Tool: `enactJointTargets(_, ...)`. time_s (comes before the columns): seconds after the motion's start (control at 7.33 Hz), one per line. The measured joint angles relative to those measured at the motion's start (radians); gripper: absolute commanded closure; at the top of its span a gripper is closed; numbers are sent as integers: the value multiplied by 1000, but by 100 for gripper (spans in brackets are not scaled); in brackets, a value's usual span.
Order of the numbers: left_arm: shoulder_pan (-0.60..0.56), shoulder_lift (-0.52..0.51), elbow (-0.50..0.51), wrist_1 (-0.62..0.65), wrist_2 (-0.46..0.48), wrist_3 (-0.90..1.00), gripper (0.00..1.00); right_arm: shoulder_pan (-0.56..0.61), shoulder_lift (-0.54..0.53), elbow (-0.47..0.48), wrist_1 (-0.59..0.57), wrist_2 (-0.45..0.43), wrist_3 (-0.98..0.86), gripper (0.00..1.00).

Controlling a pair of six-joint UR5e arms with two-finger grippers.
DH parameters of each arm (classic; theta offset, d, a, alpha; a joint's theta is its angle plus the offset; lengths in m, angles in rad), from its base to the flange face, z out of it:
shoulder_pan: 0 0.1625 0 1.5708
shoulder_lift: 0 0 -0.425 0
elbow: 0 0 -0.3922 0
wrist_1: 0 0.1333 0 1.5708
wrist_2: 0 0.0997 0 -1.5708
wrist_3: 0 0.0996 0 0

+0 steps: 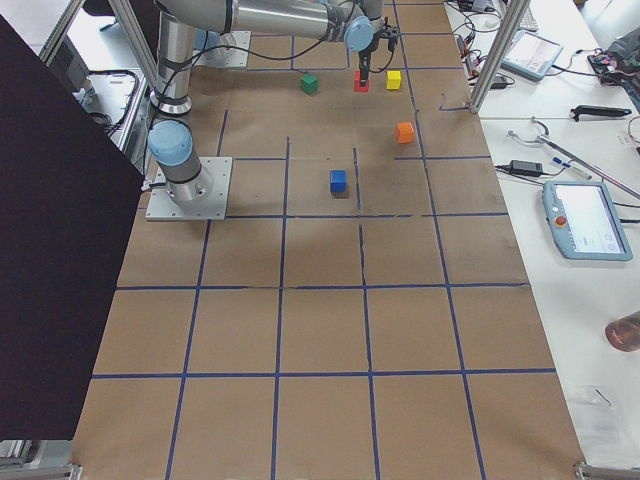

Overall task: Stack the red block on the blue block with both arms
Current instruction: 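Carry the red cube with the right gripper above the blue cube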

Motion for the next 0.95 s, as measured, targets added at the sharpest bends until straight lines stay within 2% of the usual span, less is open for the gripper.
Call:
enactJointTargets(0.27, 2, 4, -2, -8, -4, 6, 0, -97, -93, 50, 67, -8, -120, 92)
enactJointTargets(0.95, -3, 1, -28, -15, -49, -2, 0, -440, -373, 344, 46, -14, -524, 92)
